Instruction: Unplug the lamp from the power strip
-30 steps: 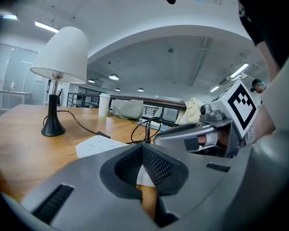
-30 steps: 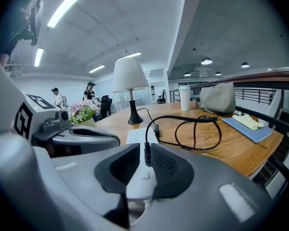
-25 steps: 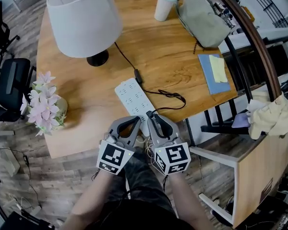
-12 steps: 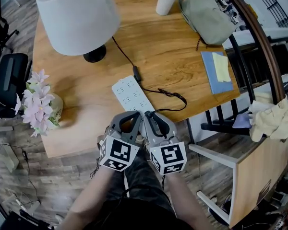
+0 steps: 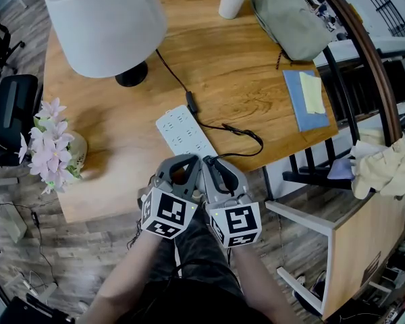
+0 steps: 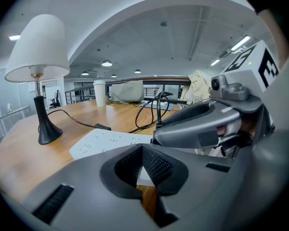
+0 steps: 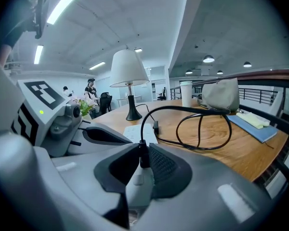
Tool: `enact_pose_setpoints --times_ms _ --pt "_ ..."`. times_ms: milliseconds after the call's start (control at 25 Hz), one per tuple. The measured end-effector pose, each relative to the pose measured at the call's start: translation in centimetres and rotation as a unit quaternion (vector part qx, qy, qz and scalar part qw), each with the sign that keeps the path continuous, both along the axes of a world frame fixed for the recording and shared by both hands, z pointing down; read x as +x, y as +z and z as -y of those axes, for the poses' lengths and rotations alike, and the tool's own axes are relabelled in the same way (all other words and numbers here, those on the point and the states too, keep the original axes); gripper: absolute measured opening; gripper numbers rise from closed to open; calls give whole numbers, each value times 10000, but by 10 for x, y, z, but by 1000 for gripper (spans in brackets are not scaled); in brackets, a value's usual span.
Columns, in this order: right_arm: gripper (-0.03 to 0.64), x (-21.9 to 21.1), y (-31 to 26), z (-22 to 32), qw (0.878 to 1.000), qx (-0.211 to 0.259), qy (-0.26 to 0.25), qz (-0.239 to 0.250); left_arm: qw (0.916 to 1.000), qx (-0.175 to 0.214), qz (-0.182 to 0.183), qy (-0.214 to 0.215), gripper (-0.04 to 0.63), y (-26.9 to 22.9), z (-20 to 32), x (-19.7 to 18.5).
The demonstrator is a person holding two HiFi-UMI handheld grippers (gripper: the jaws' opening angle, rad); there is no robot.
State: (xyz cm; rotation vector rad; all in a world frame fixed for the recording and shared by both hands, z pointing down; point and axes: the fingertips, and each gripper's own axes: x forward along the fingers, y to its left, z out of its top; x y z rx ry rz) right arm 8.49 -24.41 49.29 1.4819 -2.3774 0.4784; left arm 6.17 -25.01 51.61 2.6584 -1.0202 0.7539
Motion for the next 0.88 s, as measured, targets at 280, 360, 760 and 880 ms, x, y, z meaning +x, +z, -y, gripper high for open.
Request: enact_pose_setpoints --times_ms 280,360,760,880 --pt "69 3 -2 1 9998 -108 103 143 9997 5 221 48 -3 0 -1 1" --pt "69 0 -2 -1 9999 -20 21 -135 9997 -6 252 33 -3 1 -1 1" --pt "67 -1 -15 6 9999 119 50 -30 9998 -46 215 -16 -3 1 0 0" --pt "67 2 -14 6 9999 58 110 45 9999 -82 139 -23 -3 0 0 1"
